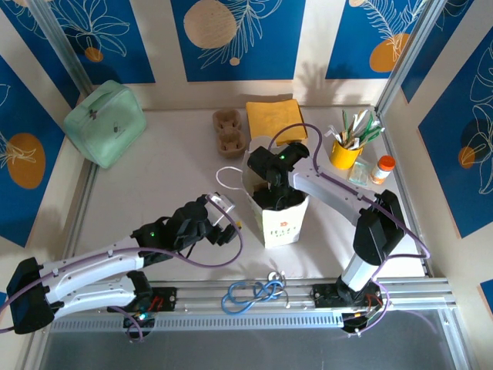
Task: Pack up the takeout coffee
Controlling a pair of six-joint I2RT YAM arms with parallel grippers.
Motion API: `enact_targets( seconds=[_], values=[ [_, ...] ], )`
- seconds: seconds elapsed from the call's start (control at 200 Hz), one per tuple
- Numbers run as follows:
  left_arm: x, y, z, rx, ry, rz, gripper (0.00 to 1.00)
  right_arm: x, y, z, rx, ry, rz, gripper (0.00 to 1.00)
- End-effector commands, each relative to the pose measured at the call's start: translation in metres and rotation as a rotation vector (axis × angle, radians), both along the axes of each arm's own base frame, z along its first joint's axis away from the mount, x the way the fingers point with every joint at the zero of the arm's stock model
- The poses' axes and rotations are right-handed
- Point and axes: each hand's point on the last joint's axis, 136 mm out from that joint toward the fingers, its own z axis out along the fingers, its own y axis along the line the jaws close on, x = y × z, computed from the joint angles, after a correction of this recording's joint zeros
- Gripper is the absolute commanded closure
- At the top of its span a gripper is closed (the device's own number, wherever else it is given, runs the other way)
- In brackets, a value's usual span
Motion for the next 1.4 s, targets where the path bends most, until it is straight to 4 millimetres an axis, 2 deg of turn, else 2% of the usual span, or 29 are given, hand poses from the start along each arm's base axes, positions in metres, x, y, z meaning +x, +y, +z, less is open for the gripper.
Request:
enact_targets(
  seconds=[0.0, 0.29, 0.61, 0.865, 1.396],
  values=[
    [0.000, 0.002, 0.004, 0.002, -0.008, 0.009, 0.12, 0.001, -0.001, 0.020, 0.013, -0.045, 0.008, 0.05],
    [0.000, 0.002, 0.004, 0.001, -0.005, 0.011, 0.12, 0.001, 0.001, 0.022, 0.040, -0.052, 0.013, 0.07],
    [0.001, 0.001, 0.006, 0.003, -0.009, 0.012, 0.12, 0.006, -0.003, 0.039, 0.051, -0.087, -0.016, 0.08],
    [0.000, 0.002, 0.006, 0.006, -0.012, 0.012, 0.12, 0.010, -0.004, 0.048, 0.059, -0.106, -0.034, 0.12],
    [0.000, 0.003, 0.006, 0.008, -0.012, 0.012, 0.11, 0.010, -0.002, 0.038, 0.041, -0.076, -0.025, 0.24]
  ],
)
